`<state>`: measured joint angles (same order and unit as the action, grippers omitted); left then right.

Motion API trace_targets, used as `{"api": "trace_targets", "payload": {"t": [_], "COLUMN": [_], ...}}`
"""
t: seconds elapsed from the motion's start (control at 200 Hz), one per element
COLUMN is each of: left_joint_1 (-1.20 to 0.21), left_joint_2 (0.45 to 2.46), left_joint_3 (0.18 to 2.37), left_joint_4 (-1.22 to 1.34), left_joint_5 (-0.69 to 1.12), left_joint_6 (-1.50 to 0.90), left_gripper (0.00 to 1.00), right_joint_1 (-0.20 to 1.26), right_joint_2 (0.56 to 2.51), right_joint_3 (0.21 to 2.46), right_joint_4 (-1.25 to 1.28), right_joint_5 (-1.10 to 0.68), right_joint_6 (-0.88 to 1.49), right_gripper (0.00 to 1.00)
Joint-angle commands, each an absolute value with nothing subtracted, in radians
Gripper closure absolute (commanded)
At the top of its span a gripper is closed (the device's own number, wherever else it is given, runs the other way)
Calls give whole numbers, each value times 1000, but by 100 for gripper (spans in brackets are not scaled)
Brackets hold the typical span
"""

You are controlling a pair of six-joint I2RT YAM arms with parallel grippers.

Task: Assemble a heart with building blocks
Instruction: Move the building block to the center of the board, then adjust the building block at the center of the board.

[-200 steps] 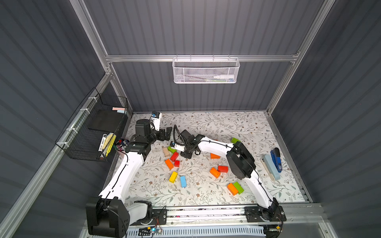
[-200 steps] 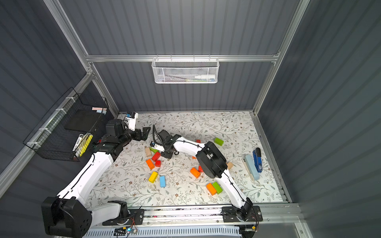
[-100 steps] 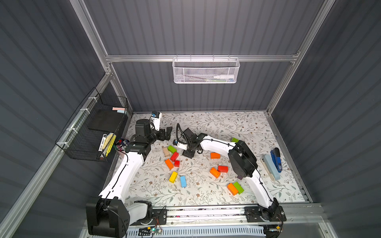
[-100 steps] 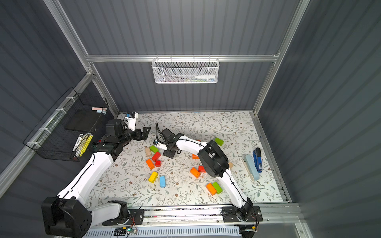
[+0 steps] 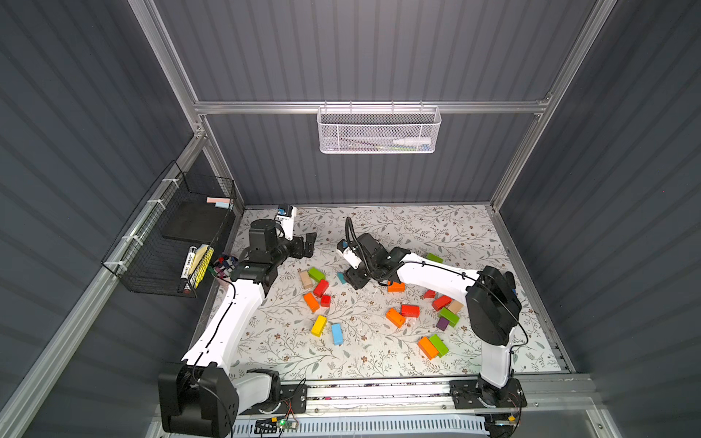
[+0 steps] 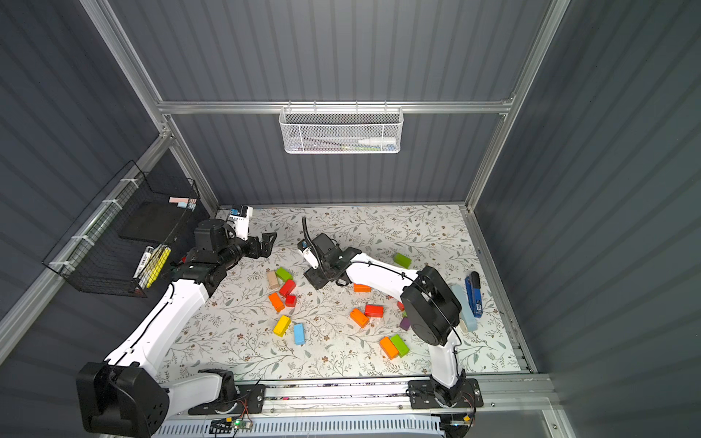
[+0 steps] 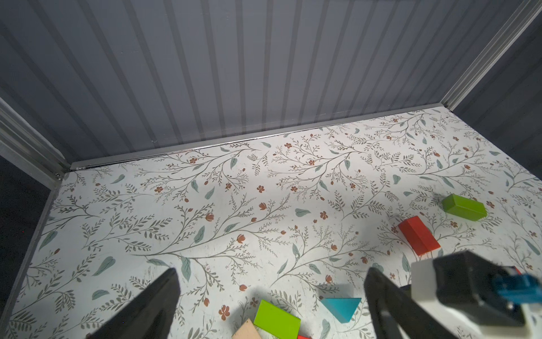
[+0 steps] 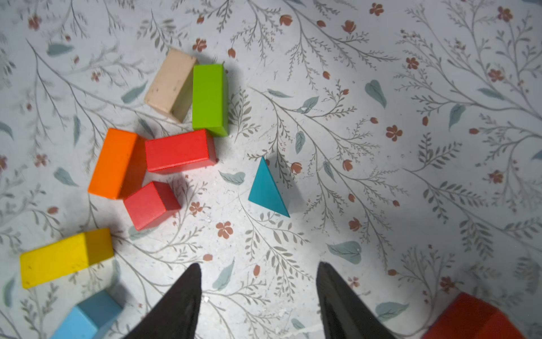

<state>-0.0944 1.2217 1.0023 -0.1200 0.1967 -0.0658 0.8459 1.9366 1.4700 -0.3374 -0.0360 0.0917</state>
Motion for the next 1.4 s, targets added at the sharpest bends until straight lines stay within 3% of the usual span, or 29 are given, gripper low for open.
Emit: {"api": "trace_targets", "payload": {"t": [0.0, 0.15, 0.675, 1.391], "left_joint_1": [-94, -93, -93, -94], "left_joint_2": [1190, 1181, 1187, 1200], "left_joint_3": [992, 989, 993, 997], "left_joint_4": [-98, -100, -109, -115], "left_joint_5": [184, 184, 179, 176], "left_joint_6": [-84, -90, -94, -101], "left_gripper": [1, 1, 1, 1], "right_joint_1": [848, 848, 836, 802], "right_joint_2": [1942, 1946, 2065, 2125], "right_joint_3": [1398, 1350, 1363, 1401], "right_joint_4": [-229, -183, -123, -71], "right_joint_5": [-50, 41, 26, -22], "right_joint_6": [434, 575, 670, 656], "right_gripper": [44, 60, 84, 86]}}
